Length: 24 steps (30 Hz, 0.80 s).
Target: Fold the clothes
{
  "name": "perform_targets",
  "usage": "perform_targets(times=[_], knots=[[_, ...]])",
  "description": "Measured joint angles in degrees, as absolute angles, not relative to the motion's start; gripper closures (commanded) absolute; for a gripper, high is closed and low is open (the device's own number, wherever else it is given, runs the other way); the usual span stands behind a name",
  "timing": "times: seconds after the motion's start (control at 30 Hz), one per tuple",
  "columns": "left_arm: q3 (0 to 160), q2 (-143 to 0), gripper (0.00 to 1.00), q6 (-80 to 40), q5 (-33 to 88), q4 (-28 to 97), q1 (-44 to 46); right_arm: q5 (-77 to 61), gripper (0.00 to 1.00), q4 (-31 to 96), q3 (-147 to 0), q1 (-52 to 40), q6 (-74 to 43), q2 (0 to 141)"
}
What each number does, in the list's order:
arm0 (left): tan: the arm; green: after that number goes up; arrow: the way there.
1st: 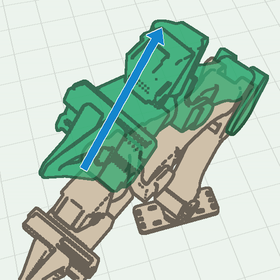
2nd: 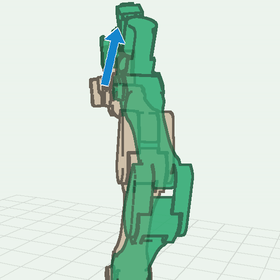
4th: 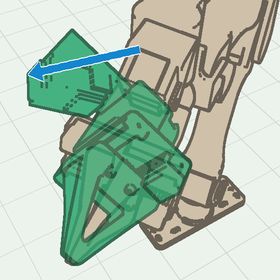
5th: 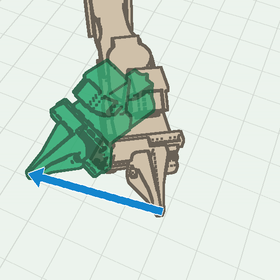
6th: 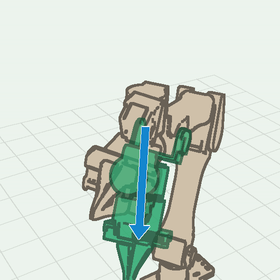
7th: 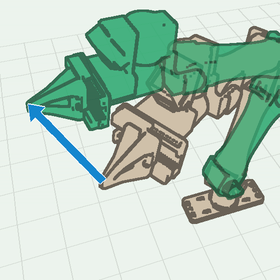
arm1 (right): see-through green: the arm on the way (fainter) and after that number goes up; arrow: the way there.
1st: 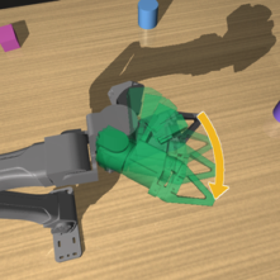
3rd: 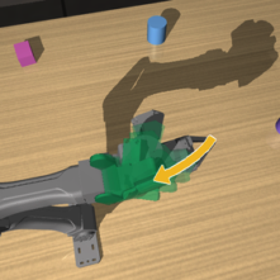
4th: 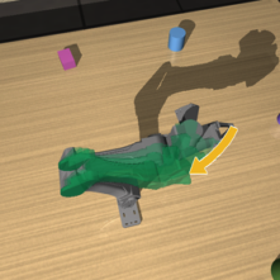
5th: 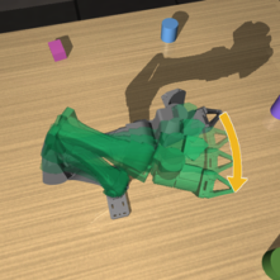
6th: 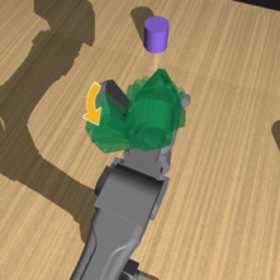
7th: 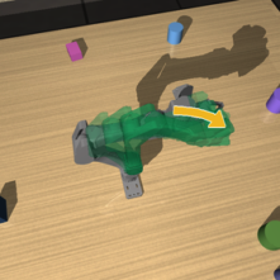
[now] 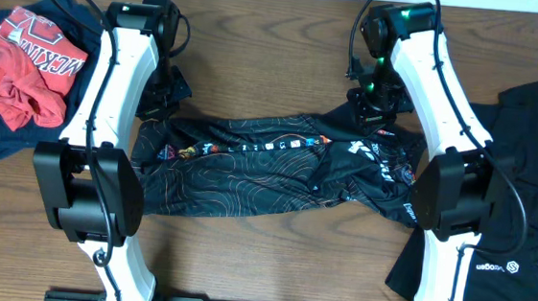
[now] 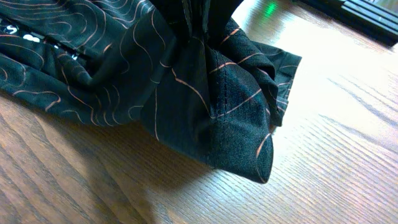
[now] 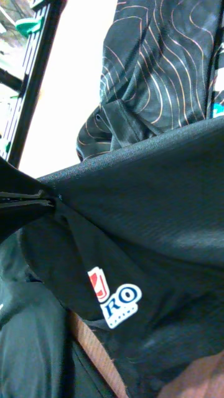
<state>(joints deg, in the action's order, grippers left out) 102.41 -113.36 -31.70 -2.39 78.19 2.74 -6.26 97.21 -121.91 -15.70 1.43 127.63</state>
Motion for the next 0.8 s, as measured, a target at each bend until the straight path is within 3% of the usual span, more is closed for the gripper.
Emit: perform_targets(times=[0.57, 0.6, 0.63, 0.67, 0.77, 0.8], knots=[[102.4, -113.4, 0.94, -31.7, -6.5, 78.2, 2.7, -5.8, 0.99, 91.2, -104.0, -14.3, -4.4, 127.6], [102.4, -113.4, 0.94, -31.7, -6.7, 78.2, 2.7, -5.8, 0.9, 90.7, -102.7, -13.9, -4.6, 127.6], [102.3, -113.4, 0.94, -31.7, -6.8, 78.2, 2.7, -5.8, 0.75, 90.3, -101.4, -13.5, -5.0, 127.6], [102.3, -113.4, 0.94, -31.7, -6.9, 78.2, 2.7, -5.7, 0.67, 90.0, -100.4, -13.2, -5.2, 127.6], [102.1, -113.4, 0.93, -31.7, -6.9, 78.0, 2.7, -5.5, 0.48, 88.4, -97.3, -12.1, -5.6, 127.6], [102.0, -113.4, 0.93, -31.7, -6.9, 77.8, 2.7, -5.4, 0.47, 87.5, -96.8, -11.7, -5.3, 127.6]])
